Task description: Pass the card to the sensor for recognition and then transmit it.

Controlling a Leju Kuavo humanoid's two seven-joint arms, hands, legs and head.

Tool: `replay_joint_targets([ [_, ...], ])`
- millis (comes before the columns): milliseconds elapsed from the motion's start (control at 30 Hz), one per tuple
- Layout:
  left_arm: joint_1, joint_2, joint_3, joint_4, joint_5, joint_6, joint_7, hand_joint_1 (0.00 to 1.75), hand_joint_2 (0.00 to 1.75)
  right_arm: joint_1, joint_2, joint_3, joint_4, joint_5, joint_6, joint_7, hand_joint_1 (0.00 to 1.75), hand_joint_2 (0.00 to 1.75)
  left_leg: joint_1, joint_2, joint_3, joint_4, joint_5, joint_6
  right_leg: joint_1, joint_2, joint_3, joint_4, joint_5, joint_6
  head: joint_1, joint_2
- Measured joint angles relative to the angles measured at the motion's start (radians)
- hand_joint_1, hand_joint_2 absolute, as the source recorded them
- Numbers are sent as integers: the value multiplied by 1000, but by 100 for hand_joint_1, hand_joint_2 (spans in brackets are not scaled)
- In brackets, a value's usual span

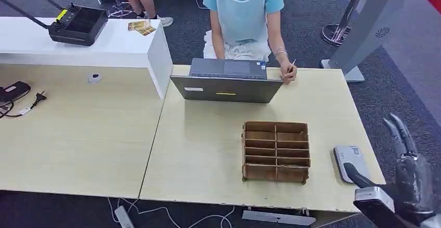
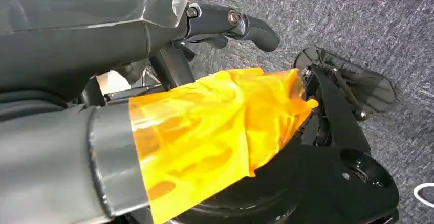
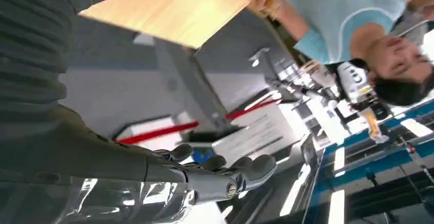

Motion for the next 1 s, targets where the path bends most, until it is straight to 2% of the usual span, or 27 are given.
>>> replay_joint_targets([
  [133,-1,0,0,-2,1,0,8,0,0,50,-31,8,-30,209,-68,96,0,175,0,0,0,0,0,1,0,0,0,0,0,0,0,0],
  [267,-1,-1,0,-3,5,1,11,0,0,68,-64,37,-39,329,-80,173,0,175,0,1,0,0,0,1,0,1,0,0,0,0,0,0],
  [367,-1,-3,1,-7,8,1,13,0,0,68,-98,78,-39,374,-79,233,0,175,0,1,0,0,0,1,0,1,0,0,0,0,0,0],
  [500,-1,-3,2,-8,11,1,14,0,0,63,-133,129,-39,384,-72,267,0,175,0,1,0,0,0,1,0,1,0,0,0,0,0,0],
  [667,-1,-3,2,-8,11,1,14,0,0,59,-155,160,-39,381,-68,274,0,175,0,1,0,0,0,1,0,0,0,0,0,0,0,0],
  [800,-2,-5,6,-11,18,1,17,0,0,38,-185,210,-37,292,15,294,0,175,0,1,0,0,0,1,0,1,0,0,0,0,0,0],
  [1000,-2,-11,10,-18,31,-1,18,0,0,-35,-206,288,-18,298,97,335,0,175,0,1,0,0,0,1,0,1,0,0,0,0,0,0],
])
